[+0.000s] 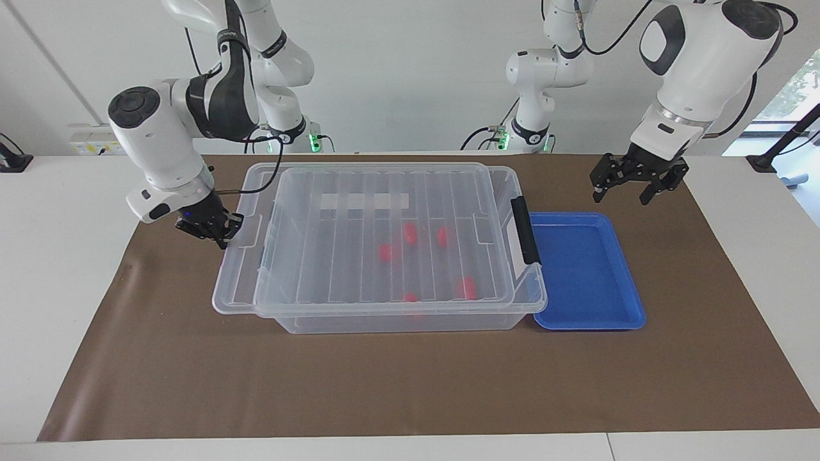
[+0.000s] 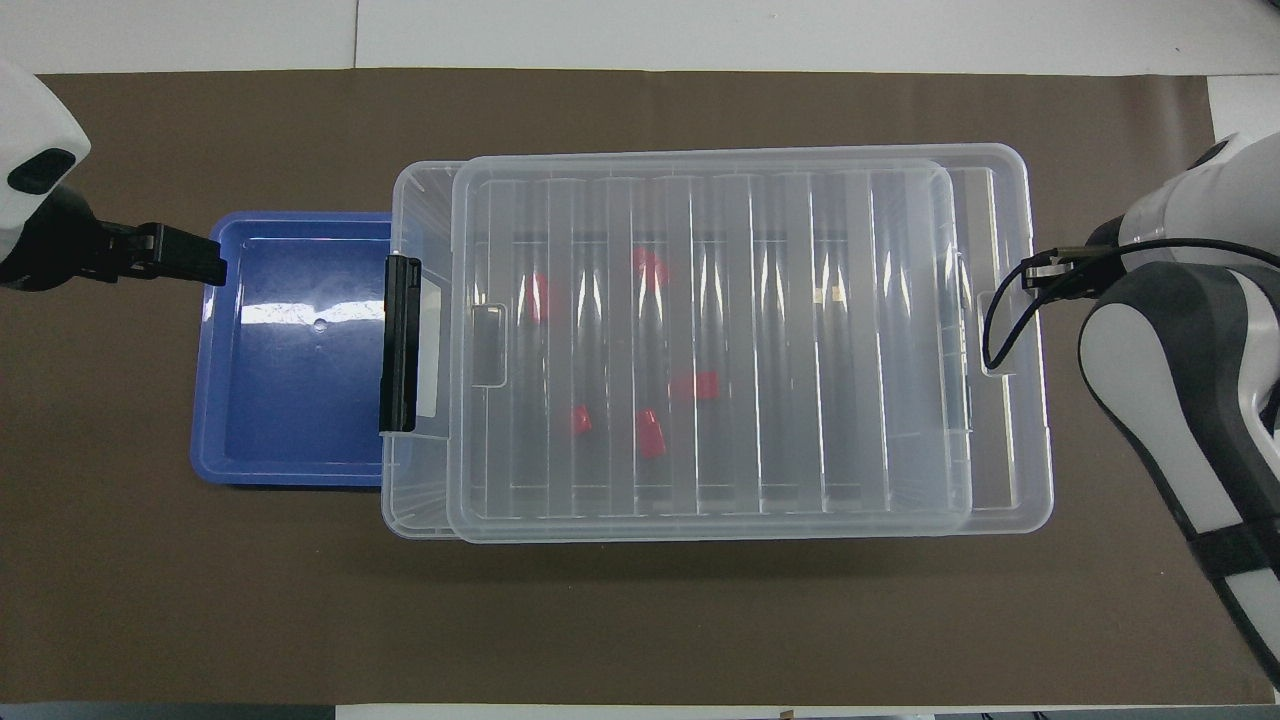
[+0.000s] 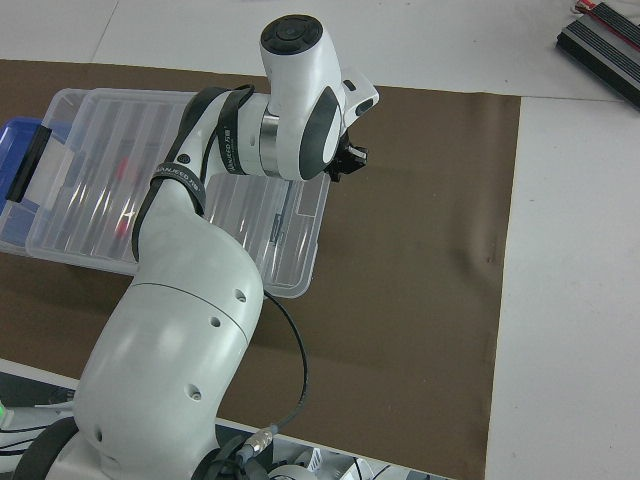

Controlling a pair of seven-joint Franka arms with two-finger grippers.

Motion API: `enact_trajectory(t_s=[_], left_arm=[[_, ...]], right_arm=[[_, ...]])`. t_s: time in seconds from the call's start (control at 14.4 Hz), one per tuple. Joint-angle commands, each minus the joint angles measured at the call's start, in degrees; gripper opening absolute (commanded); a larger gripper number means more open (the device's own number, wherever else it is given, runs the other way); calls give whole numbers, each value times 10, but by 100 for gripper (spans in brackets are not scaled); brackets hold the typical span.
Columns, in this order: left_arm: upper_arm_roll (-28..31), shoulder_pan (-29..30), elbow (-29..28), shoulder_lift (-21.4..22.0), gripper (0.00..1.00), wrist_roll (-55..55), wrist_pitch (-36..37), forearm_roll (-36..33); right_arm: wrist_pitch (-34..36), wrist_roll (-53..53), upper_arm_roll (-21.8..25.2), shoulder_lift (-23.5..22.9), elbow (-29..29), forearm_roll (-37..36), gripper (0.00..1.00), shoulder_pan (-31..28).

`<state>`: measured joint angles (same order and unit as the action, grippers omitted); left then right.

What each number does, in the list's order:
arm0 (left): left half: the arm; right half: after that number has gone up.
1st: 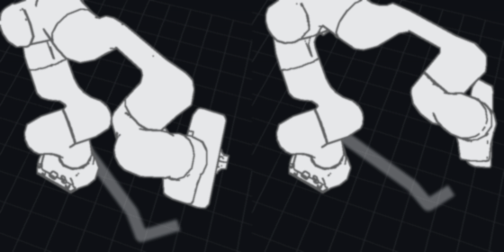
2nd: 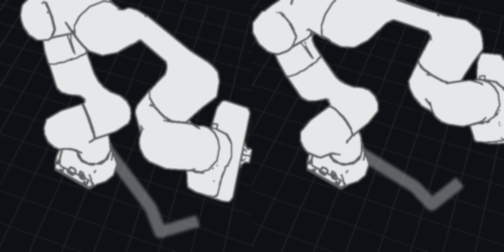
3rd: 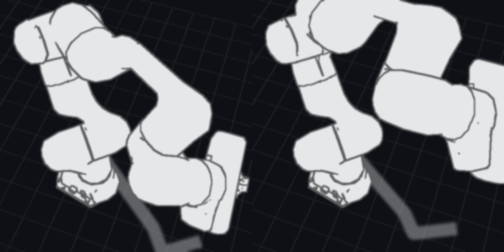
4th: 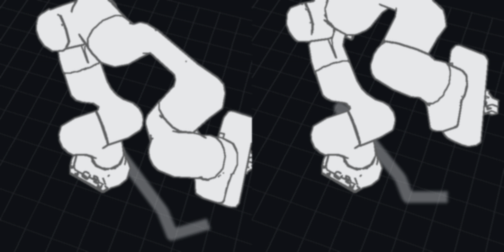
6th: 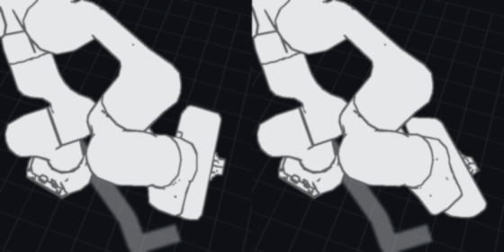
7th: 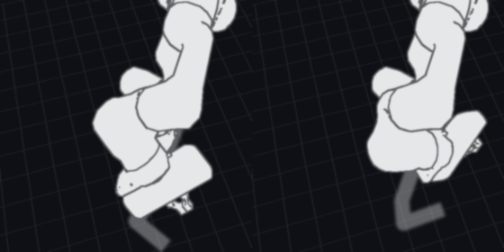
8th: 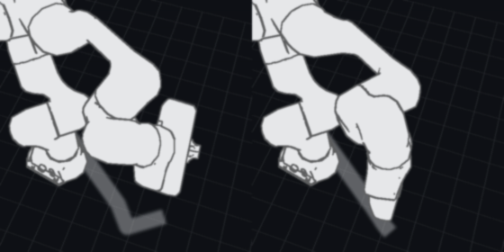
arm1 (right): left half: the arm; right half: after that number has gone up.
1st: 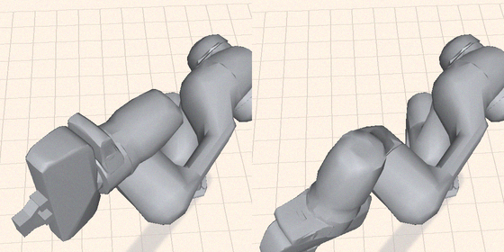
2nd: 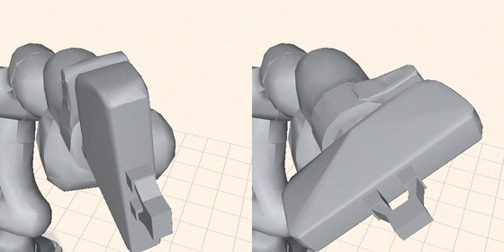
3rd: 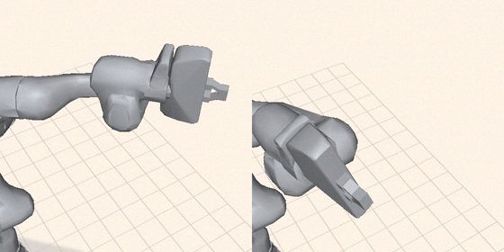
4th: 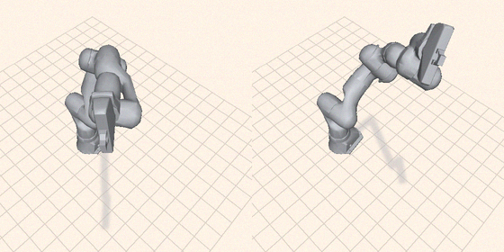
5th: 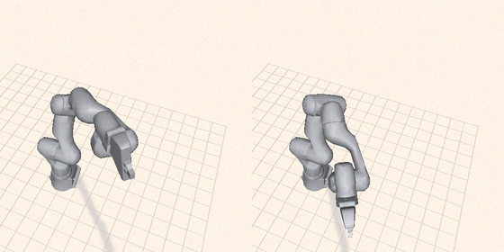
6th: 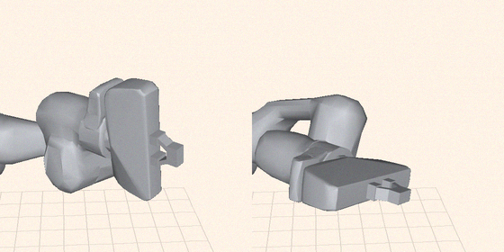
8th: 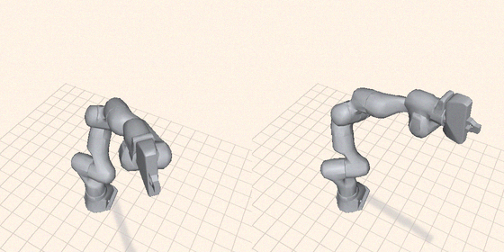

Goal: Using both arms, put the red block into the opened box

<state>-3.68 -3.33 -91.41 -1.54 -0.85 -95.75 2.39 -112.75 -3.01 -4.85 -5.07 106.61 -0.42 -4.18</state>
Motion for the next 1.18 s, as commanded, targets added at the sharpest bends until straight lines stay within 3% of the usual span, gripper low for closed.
enact_trajectory(t_s=[0.0,1.11], left_arm=[[0,9,32,-1,100,-23,48,3],[-4,3,-26,36,100,-37,59,-12]], right_arm=[[2,-27,0,11,9,9,0,13],[3,-66,-7,11,7,9,0,32]])
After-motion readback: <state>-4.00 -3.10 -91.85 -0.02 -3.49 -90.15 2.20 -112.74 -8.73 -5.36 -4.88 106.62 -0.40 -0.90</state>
